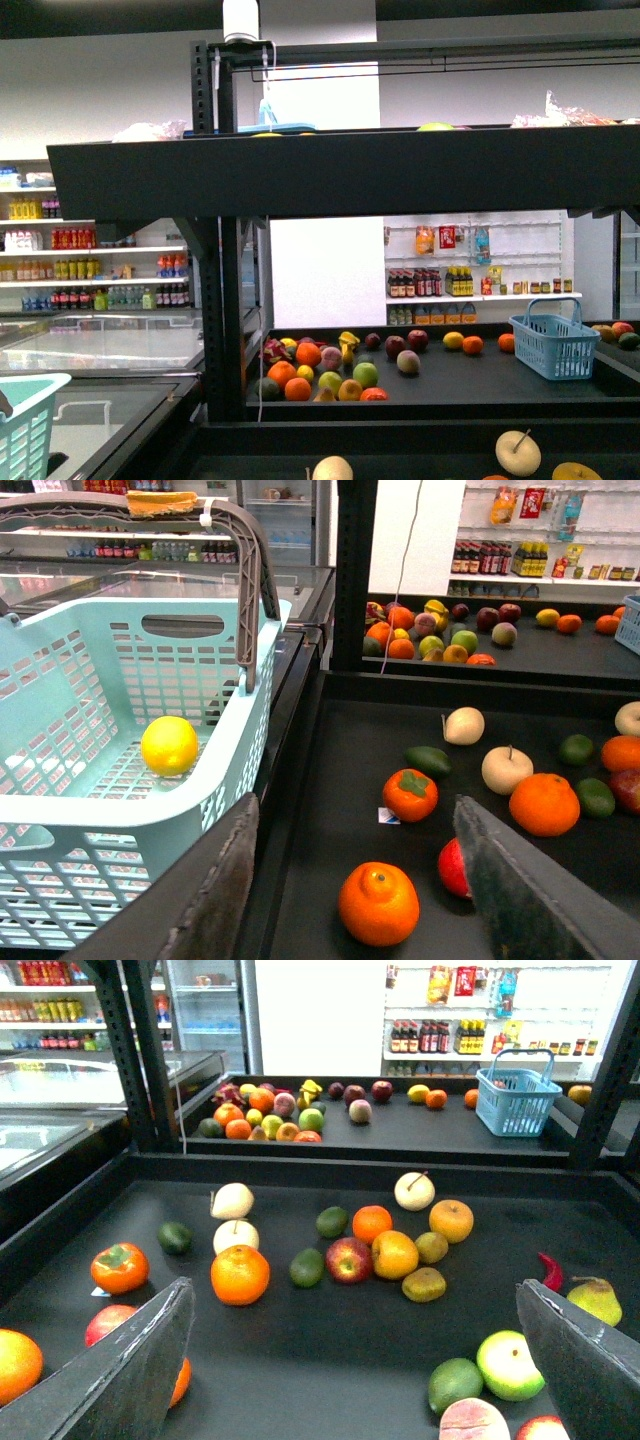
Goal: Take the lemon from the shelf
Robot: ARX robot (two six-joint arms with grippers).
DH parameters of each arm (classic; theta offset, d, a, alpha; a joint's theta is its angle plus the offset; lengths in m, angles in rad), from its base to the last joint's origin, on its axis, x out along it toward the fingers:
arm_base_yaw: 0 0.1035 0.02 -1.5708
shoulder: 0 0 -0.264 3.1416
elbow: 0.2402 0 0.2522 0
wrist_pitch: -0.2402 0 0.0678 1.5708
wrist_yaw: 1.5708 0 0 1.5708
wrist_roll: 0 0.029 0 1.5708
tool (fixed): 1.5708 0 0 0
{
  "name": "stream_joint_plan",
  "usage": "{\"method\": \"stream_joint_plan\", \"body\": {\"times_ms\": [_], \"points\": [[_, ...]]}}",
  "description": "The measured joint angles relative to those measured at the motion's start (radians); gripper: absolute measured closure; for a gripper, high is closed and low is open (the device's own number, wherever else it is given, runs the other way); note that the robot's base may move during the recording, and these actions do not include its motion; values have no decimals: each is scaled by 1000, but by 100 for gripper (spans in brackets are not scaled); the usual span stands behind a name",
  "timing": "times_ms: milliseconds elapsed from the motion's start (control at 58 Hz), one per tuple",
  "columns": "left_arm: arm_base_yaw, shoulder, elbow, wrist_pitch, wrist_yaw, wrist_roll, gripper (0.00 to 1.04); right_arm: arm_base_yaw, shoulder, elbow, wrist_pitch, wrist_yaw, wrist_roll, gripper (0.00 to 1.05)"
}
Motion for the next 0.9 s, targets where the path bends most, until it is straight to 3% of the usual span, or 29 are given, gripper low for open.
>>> {"method": "stream_joint_plan", "body": {"times_ms": [172, 897], "points": [[0, 0, 0, 0, 0, 1, 6, 0, 0, 0, 0, 0, 0, 7], [0, 0, 0, 0, 0, 0, 8, 0, 0, 0, 0, 0, 0, 7]]}}
